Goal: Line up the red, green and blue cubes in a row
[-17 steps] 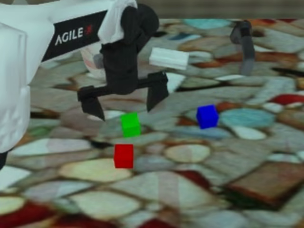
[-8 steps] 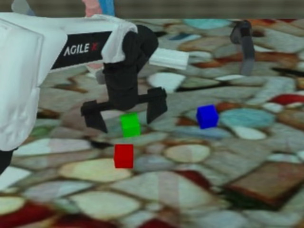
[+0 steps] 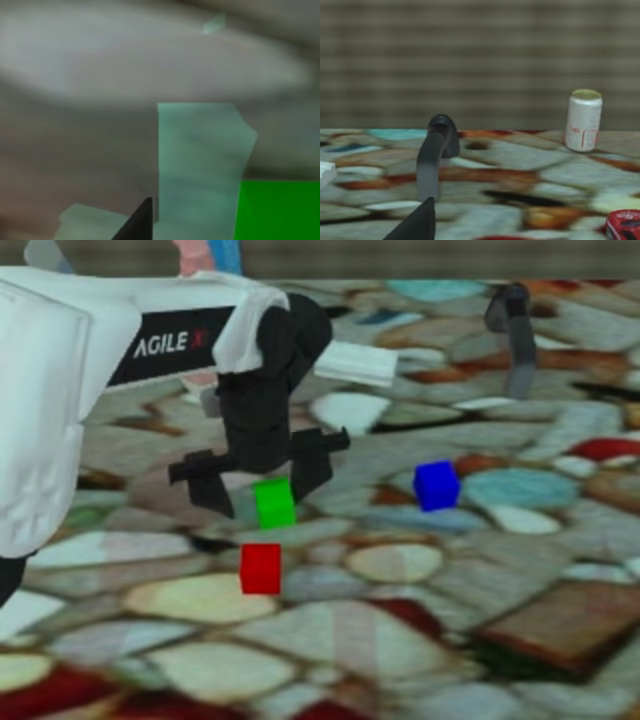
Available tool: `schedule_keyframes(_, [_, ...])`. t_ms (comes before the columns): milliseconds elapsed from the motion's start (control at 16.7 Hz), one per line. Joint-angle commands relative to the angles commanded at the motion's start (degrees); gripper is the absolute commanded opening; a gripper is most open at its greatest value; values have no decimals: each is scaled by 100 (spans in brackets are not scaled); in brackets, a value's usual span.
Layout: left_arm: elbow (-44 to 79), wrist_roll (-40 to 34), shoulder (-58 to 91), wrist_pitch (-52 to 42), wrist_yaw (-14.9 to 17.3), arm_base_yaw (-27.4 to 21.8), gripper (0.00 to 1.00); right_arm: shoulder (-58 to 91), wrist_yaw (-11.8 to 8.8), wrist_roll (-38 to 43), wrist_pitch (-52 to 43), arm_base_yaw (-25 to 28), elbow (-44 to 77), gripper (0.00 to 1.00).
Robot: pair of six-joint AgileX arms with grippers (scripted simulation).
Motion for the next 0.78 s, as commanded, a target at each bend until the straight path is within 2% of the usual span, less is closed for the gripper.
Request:
schedule_keyframes(300, [0,0,0,0,0,0,2,0,0,0,0,0,0,100])
schedule_keyframes(780, [0,0,0,0,0,0,0,0,0,0,0,0,0,100])
